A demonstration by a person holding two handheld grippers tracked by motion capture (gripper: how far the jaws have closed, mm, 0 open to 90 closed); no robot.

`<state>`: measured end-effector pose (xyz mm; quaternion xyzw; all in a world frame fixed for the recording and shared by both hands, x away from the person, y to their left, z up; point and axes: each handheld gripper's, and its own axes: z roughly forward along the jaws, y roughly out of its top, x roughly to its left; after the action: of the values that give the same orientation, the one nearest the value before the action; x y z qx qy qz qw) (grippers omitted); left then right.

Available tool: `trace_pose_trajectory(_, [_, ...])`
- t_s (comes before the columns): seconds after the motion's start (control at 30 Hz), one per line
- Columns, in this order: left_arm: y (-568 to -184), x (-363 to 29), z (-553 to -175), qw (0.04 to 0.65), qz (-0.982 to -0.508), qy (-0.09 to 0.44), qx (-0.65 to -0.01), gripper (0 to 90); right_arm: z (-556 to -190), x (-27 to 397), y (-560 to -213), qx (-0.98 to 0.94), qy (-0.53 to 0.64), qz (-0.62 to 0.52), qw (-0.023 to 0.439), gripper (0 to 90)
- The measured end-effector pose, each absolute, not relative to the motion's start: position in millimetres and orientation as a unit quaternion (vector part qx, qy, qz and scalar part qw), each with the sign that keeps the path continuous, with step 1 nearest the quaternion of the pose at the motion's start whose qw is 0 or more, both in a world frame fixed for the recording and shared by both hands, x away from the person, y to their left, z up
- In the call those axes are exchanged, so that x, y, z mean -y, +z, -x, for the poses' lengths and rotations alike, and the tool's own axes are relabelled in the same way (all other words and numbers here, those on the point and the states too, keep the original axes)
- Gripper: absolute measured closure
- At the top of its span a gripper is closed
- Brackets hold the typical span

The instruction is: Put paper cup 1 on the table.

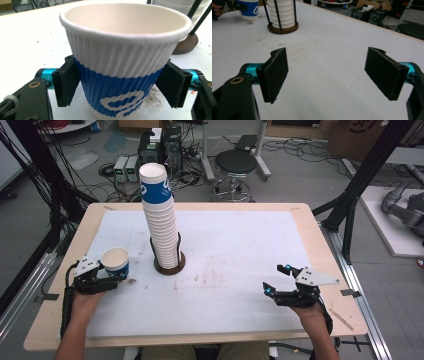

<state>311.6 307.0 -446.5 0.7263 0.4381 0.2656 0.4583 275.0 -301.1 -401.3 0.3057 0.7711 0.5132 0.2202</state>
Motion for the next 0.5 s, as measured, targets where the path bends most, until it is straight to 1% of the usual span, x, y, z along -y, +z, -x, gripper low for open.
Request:
trace_pose_trajectory(0.13, [-445.9, -308.9, -308.3, 0.452, -0.724, 0.253, -0.456, 24.3, -274.4, 300.6, -401.2, -0.772, 0.513, -0.307, 0.217, 19.4])
trace_pose_trajectory(0.27, [-445.8, -308.9, -305.0, 0.443, -0.729, 0.251, -0.457, 24.2, -275.2, 300.5, -401.3, -0.771, 0.514, -0.307, 0.218, 19.4])
trace_pose_trajectory(0.4, [-446.2, -308.8, -303.7, 0.445, -0.727, 0.247, -0.461, 23.5, -275.2, 300.7, -401.6, -0.771, 0.514, -0.306, 0.218, 19.4])
trace_pose_trajectory(0.5, [-444.4, -310.2, -301.4, 0.459, -0.721, 0.24, -0.46, 21.5, -275.4, 301.0, -402.2, -0.772, 0.513, -0.305, 0.218, 19.4])
